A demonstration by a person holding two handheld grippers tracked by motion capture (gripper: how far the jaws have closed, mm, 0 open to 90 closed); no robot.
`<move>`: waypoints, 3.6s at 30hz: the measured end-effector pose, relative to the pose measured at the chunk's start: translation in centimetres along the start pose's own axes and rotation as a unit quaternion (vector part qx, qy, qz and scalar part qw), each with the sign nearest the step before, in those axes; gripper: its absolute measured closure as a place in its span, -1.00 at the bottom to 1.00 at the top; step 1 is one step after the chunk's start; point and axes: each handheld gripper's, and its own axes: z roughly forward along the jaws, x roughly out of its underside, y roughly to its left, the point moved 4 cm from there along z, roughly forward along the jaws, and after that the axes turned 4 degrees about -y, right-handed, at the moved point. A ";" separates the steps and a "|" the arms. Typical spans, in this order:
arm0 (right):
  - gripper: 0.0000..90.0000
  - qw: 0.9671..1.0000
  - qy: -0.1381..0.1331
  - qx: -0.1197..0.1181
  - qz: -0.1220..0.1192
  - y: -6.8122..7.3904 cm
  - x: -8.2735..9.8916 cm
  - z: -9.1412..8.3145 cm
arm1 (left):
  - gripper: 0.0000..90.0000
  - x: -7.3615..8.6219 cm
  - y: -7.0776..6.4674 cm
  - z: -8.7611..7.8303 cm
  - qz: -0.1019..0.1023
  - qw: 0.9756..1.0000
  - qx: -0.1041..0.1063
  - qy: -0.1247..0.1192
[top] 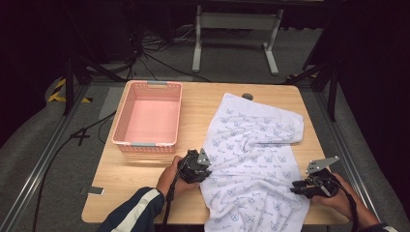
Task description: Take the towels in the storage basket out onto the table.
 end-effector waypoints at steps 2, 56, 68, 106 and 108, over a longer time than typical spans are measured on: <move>0.53 1.000 0.019 -0.018 -0.008 1.0 0.3 -0.5 | 0.63 0.2 -0.3 -0.2 0.006 1.000 0.002 0.002; 0.26 0.987 -0.082 0.133 0.028 -3.5 -1.4 1.4 | 0.33 -0.1 -1.5 0.6 0.016 0.999 0.026 -0.033; 0.14 0.977 -0.091 0.187 0.044 -5.4 -1.4 0.4 | 0.14 -0.7 -2.9 -1.6 0.001 0.994 0.060 -0.086; -0.03 0.981 -0.126 0.147 -0.007 -5.1 -1.7 -4.5 | -0.13 -6.4 0.5 -1.1 -0.007 0.994 0.048 -0.095; 0.08 0.970 -0.152 0.187 0.008 -9.2 -4.2 -3.7 | -0.17 -8.4 2.5 0.6 -0.025 0.993 0.014 -0.113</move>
